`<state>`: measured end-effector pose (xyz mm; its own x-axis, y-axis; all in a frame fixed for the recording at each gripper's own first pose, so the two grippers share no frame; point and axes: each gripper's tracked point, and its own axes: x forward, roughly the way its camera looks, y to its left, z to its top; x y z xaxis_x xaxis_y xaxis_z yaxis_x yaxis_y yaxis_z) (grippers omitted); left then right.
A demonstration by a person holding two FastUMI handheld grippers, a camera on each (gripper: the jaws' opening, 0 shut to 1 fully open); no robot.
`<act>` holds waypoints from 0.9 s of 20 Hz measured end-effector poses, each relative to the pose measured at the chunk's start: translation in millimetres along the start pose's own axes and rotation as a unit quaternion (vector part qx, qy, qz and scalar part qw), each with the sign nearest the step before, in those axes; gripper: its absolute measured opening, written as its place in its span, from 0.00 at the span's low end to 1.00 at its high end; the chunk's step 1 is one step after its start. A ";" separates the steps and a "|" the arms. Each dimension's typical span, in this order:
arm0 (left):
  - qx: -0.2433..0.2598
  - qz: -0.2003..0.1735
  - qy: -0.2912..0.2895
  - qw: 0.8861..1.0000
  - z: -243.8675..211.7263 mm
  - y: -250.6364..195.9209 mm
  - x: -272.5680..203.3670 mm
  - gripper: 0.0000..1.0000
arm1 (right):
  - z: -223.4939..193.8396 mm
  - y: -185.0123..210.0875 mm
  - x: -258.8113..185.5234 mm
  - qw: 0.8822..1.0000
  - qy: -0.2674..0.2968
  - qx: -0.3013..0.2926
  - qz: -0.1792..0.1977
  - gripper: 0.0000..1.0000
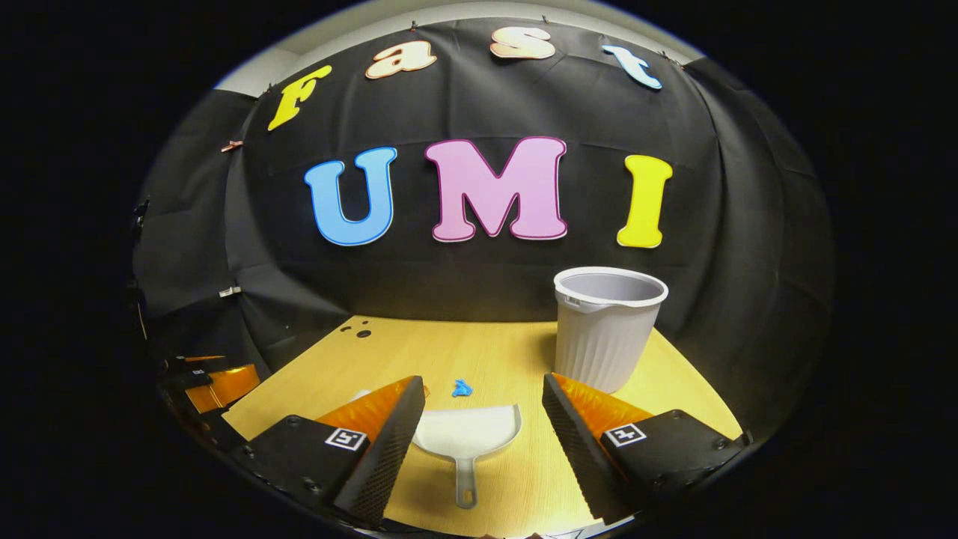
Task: Pick up the small broom and dustpan from the desktop, sweep the trash into the dustpan with the broom, and then empty the trash into the garbage bin.
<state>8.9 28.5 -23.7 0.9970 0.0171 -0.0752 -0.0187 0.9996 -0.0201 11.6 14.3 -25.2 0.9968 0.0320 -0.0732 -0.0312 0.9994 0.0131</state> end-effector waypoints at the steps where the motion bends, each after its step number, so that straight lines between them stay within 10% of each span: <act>1: 0.001 -0.002 0.006 1.000 -4.3 0.6 1.8 0.96 | -2.6 1.4 1.1 1.000 0.004 0.000 0.002 0.99; 18: 0.014 -0.050 0.239 0.970 -118.0 2.3 86.8 0.95 | -53.7 7.9 47.1 0.996 0.084 -0.013 0.037 0.99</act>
<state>86.6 29.8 -147.9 0.8453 -0.0846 -0.5275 0.0846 0.9961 -0.0242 54.4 24.3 -82.1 0.9654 0.1053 -0.2386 -0.1087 0.9941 -0.0009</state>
